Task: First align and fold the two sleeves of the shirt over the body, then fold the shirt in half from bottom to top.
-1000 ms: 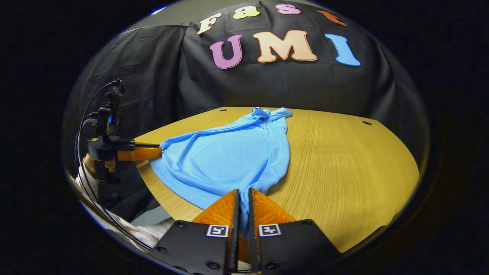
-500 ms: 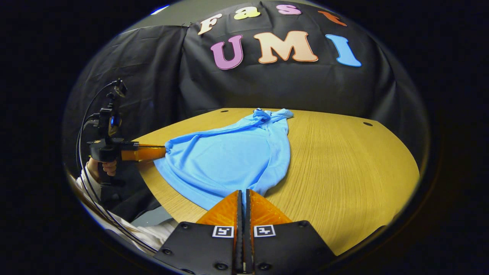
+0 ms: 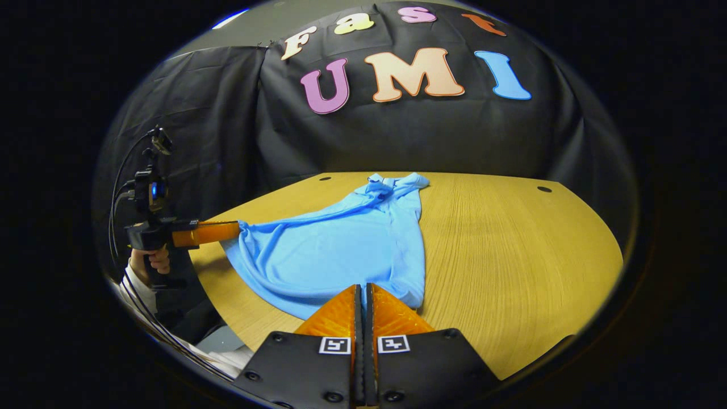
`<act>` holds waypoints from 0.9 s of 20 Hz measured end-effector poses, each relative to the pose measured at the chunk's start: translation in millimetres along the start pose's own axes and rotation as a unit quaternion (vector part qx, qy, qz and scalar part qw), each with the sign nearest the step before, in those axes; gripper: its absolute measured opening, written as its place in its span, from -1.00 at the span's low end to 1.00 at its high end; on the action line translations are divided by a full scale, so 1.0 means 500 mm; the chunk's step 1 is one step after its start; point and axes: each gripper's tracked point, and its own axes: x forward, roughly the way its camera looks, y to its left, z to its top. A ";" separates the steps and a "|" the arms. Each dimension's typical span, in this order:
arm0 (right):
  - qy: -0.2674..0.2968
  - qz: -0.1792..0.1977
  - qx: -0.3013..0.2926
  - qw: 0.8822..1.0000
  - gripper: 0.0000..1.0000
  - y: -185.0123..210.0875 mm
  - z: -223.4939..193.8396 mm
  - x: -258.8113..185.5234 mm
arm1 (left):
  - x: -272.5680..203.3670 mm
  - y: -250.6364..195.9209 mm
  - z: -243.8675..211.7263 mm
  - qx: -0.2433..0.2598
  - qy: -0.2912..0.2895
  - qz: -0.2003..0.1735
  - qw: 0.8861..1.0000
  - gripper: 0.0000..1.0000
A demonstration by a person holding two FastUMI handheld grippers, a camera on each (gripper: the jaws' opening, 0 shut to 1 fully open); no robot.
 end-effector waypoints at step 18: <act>-0.040 -0.081 -0.020 0.996 -0.94 -0.161 0.322 0.279 | 0.303 0.081 0.313 -0.044 -0.082 0.038 0.995 -1.00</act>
